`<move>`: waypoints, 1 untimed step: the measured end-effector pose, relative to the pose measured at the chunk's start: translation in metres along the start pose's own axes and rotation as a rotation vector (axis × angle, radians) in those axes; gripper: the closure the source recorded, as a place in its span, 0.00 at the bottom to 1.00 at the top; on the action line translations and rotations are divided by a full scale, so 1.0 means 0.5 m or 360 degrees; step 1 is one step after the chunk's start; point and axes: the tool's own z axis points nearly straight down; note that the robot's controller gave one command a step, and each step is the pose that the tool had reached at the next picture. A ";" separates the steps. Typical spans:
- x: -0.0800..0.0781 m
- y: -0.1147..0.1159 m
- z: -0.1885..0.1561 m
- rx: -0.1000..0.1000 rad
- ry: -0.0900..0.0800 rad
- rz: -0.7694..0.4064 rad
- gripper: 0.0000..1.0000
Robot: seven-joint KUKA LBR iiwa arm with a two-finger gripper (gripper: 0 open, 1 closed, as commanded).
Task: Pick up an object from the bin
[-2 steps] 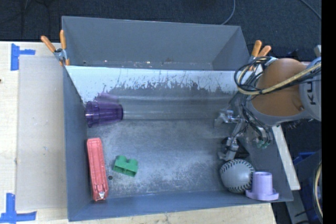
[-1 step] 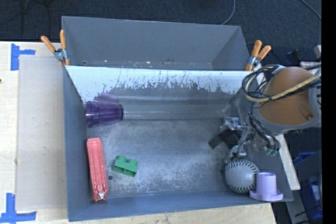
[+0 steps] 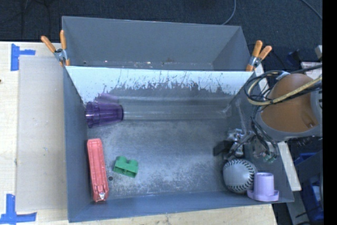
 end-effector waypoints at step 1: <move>0.000 0.000 0.000 0.0000 0.0000 0.0000 1.00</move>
Offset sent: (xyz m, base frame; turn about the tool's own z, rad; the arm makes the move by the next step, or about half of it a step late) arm -0.0085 0.0003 0.0470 0.0010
